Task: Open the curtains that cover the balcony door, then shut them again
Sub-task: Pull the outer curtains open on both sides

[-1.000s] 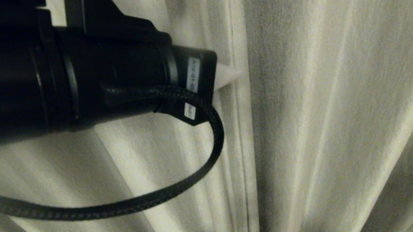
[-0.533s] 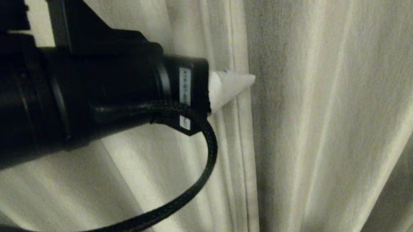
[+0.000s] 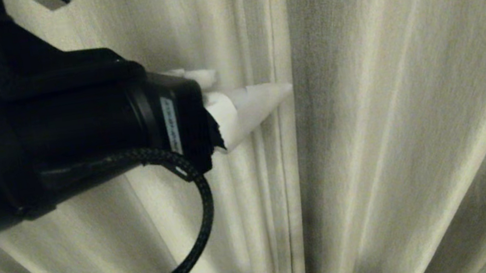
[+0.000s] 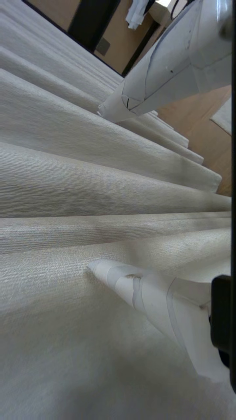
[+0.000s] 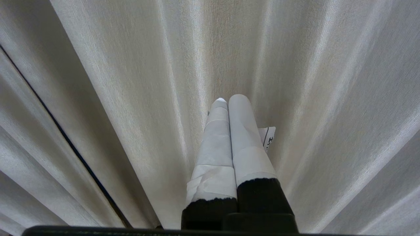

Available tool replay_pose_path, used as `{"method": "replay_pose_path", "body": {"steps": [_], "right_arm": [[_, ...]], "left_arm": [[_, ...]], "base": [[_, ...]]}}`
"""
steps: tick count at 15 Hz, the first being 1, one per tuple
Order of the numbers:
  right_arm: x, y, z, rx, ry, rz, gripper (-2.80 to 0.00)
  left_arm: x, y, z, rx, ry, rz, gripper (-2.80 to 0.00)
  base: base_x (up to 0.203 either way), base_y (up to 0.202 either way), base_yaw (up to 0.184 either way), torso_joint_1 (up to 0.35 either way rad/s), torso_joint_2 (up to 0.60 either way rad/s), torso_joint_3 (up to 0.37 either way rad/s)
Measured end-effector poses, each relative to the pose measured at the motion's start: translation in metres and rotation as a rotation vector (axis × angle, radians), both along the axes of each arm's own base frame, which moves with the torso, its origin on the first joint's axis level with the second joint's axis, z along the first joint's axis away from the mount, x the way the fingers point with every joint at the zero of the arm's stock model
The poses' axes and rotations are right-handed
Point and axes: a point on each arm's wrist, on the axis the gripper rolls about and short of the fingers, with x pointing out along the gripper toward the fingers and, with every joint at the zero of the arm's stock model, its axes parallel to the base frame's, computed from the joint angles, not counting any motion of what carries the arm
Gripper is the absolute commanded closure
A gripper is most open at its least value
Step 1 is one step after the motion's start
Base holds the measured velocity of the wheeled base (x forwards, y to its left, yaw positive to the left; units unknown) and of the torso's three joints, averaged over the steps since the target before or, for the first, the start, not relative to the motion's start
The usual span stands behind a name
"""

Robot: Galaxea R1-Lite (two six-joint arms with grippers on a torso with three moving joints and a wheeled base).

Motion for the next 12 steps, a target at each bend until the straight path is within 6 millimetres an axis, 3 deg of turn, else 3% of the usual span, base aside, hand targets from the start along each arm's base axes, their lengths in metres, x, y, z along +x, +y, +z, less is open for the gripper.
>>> {"method": "replay_pose_path", "body": {"steps": [6,12], "right_arm": [[0.0,0.0,0.0,0.0,0.0,0.0,0.0],[0.0,0.0,0.0,0.0,0.0,0.0,0.0]], "left_arm": [[-0.001,-0.001,0.0,0.0,-0.001,-0.005,-2.8],[0.023,-0.016,0.009,-0.012,-0.011,0.045,-2.8]], "base": [[0.0,0.0,0.0,0.0,0.0,0.0],[0.0,0.0,0.0,0.0,0.0,0.0]]}}
